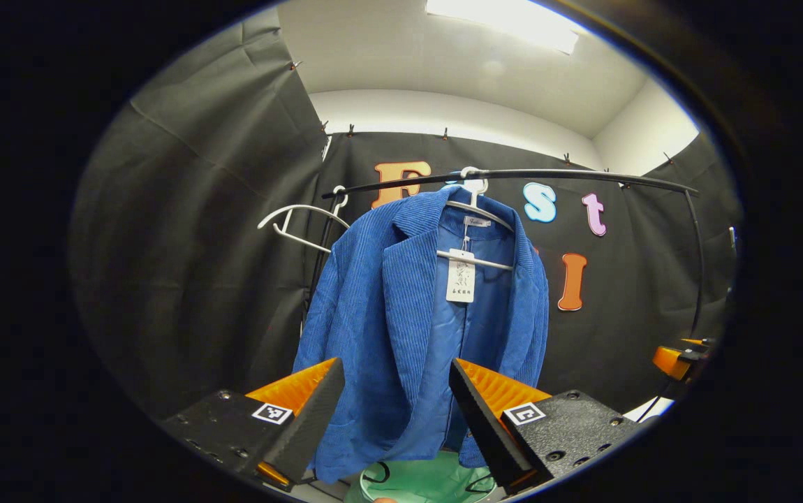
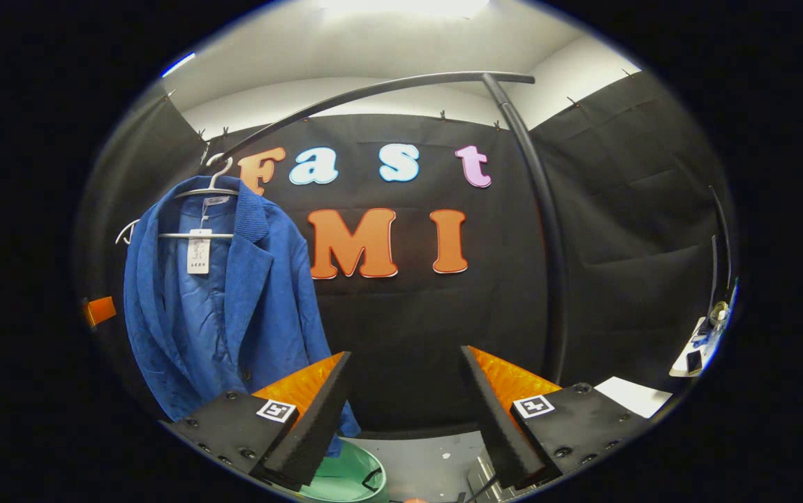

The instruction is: Grasp the clothes on the hanger with both hands and then place them into the laundry hamper below.

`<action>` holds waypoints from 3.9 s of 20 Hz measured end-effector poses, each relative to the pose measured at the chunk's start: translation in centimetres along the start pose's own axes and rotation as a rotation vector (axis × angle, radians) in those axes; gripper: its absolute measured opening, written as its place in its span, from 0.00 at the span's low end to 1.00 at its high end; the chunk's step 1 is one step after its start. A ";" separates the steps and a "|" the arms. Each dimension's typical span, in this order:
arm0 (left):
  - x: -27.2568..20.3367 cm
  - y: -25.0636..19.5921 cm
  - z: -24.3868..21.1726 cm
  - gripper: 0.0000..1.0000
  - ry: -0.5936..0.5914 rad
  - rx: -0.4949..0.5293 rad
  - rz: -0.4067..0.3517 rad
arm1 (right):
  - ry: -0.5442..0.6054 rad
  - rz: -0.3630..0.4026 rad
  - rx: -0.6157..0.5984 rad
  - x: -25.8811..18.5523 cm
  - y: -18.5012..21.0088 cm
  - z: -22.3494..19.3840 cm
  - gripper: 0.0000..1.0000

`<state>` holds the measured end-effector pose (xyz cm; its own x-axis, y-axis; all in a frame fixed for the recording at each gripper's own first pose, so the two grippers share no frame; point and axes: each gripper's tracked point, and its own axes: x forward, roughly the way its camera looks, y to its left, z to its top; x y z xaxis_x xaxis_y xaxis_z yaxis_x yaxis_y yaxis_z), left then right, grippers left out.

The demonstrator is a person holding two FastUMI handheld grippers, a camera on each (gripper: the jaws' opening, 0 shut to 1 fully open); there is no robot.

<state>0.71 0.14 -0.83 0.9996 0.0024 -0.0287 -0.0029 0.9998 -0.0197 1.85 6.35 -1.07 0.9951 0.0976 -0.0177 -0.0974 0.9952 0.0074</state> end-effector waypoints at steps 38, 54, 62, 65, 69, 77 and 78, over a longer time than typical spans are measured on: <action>13.8 -1.8 3.4 0.94 -0.033 0.112 -0.014 | 0.003 0.445 0.109 17.0 26.2 3.9 0.90; 14.5 -1.2 3.5 0.05 -0.032 0.156 -0.046 | 0.017 0.527 0.197 17.6 25.4 4.5 0.02; 12.9 -1.0 5.9 0.02 -0.046 0.143 -0.085 | 0.163 0.780 0.455 15.9 25.8 6.3 0.08; 11.9 -0.2 7.7 0.02 -0.068 0.136 -0.086 | 0.174 0.848 0.566 15.7 24.8 8.6 0.08; 11.0 1.5 10.7 0.02 -0.111 0.121 -0.064 | 0.198 0.888 0.691 16.8 23.0 10.7 0.08; 10.8 4.0 15.4 0.00 -0.175 0.127 -0.020 | 0.160 0.858 0.808 20.2 17.3 13.9 0.07; 10.7 4.6 15.9 0.01 -0.181 0.116 -0.011 | 0.157 0.855 0.818 20.4 16.8 14.1 0.07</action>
<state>11.82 5.08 14.63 0.9885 -0.0158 0.1506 0.0012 0.9954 0.0963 20.74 25.01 12.83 0.5945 0.7833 0.1816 -0.6305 0.3139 0.7099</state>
